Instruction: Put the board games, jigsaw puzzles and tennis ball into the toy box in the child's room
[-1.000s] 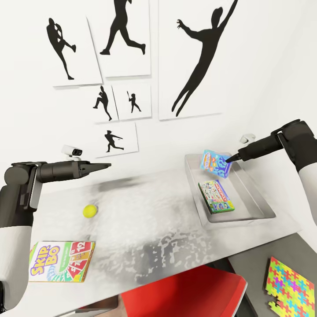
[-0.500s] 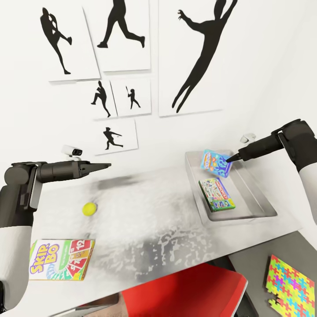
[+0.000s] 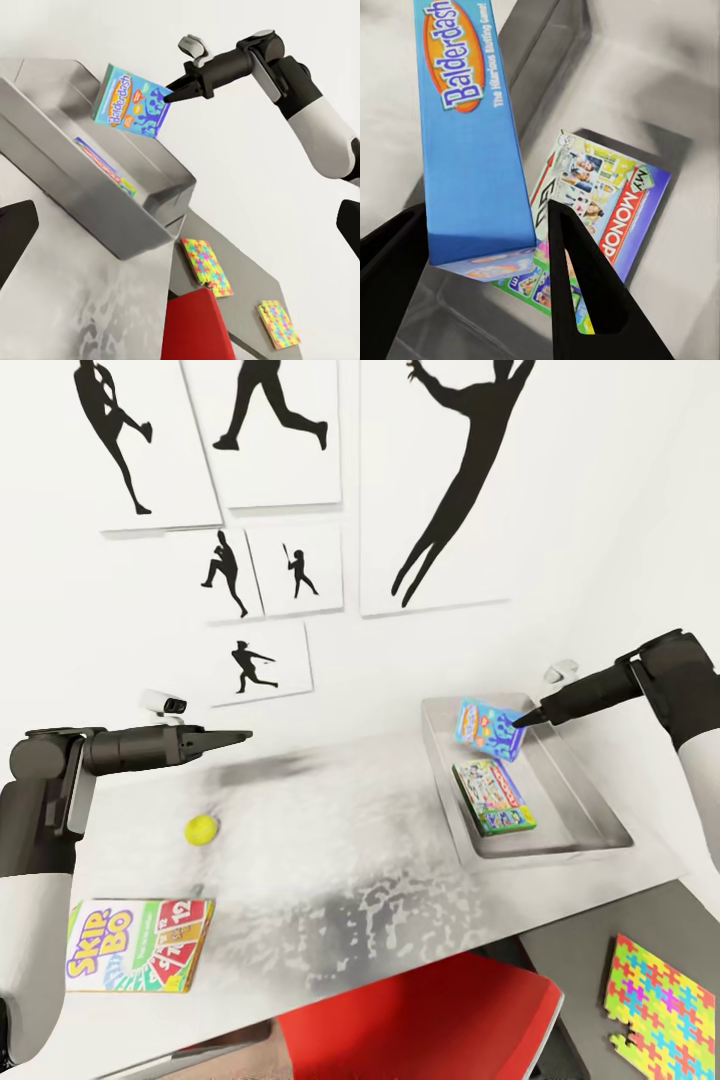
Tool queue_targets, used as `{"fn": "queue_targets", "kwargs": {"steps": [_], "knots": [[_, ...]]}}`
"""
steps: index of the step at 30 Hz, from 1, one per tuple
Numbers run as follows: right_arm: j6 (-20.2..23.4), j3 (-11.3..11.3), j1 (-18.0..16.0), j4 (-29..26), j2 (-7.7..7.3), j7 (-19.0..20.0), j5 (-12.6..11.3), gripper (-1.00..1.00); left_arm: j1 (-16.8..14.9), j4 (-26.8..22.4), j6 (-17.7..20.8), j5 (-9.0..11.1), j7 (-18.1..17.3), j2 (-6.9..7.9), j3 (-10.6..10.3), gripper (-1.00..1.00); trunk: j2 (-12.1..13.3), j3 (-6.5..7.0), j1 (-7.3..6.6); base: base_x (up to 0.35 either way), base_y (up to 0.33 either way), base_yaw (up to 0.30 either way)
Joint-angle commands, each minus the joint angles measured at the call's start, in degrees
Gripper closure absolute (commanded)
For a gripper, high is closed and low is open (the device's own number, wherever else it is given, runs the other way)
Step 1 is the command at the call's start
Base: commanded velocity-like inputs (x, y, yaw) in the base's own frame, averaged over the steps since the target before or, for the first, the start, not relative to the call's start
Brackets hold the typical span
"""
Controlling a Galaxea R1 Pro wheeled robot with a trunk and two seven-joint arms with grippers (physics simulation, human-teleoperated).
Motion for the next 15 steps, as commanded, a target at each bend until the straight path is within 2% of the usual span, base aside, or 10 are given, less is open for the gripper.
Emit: {"fn": "queue_targets", "kwargs": {"steps": [1, 15], "knots": [[0.40, 0.14, -0.07, -0.34, -0.14, 0.37, 0.28, 1.00, -0.04, -0.01, 0.61, -0.03, -0.24, 0.00, -0.01, -1.00, -0.11, -0.20, 0.03, 0.000, 0.000, 0.000], [0.38, 0.15, -1.28, -2.92, -0.54, 0.47, 0.20, 1.00, -0.04, -0.01, 0.61, -0.02, -0.24, -0.05, -0.08, -1.00, -0.11, -1.50, 0.03, 0.000, 0.000, 0.000]]}}
